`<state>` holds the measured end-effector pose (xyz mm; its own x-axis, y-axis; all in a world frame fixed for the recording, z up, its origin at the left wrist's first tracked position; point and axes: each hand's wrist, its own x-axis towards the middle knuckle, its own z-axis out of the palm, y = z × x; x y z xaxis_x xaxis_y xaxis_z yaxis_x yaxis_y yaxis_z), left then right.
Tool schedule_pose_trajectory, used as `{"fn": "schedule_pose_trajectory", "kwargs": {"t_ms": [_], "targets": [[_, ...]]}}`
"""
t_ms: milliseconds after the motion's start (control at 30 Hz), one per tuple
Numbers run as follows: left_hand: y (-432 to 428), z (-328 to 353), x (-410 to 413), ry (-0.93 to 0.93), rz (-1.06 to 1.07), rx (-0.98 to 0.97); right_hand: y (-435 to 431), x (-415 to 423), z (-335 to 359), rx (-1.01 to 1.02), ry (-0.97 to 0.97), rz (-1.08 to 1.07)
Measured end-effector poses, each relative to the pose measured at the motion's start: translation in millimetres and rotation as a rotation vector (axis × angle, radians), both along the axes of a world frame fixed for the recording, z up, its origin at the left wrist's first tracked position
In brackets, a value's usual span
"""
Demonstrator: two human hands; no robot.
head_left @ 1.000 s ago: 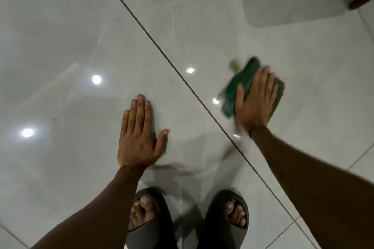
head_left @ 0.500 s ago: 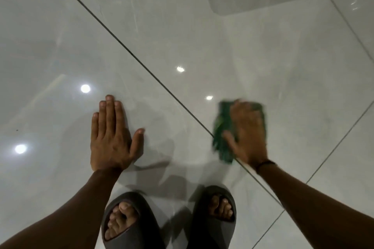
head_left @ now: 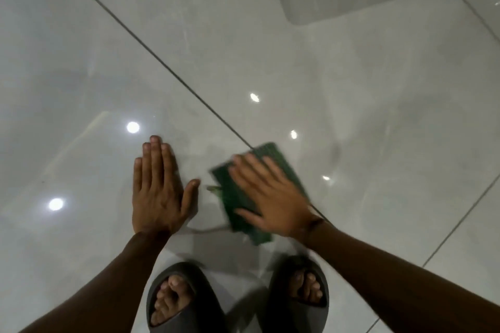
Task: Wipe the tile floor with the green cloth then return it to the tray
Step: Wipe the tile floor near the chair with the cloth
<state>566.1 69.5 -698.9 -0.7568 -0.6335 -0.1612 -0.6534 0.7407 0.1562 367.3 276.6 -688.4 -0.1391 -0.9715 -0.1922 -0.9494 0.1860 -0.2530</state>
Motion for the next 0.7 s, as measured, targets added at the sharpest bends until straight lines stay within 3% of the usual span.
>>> {"fn": "schedule_pose_trajectory", "kwargs": {"t_ms": [67, 133, 200, 267, 300, 367, 533, 600, 700], "targets": [[0, -2, 2, -0.006, -0.008, -0.007, 68, -32, 9, 0.071, 0.058, -0.067], [0, -4, 3, -0.012, -0.007, -0.009, 97, -83, 20, 0.130, 0.077, -0.313], [0, -4, 0, -0.010, -0.003, -0.009, 66, -137, 18, 0.096, 0.119, -0.718], [0, -4, 0, -0.004, 0.001, -0.005, -16, -169, 13, 0.068, 0.157, -1.126], [1, -4, 0, 0.001, 0.005, -0.004, -65, -175, 12, 0.064, 0.149, -1.220], [1, -3, -1, -0.005, 0.015, 0.004, -154, -161, 13, 0.061, 0.129, -1.111], [-3, -1, 0, 0.090, 0.067, 0.085, -253, -32, 13, -0.012, 0.055, -0.385], [0, 6, -5, 0.194, 0.275, 0.162, -237, 7, 10, -0.016, 0.012, -0.242], [1, 26, -10, 0.276, 0.790, 0.191, -183, 24, 9, -0.012, 0.005, -0.093]]}}
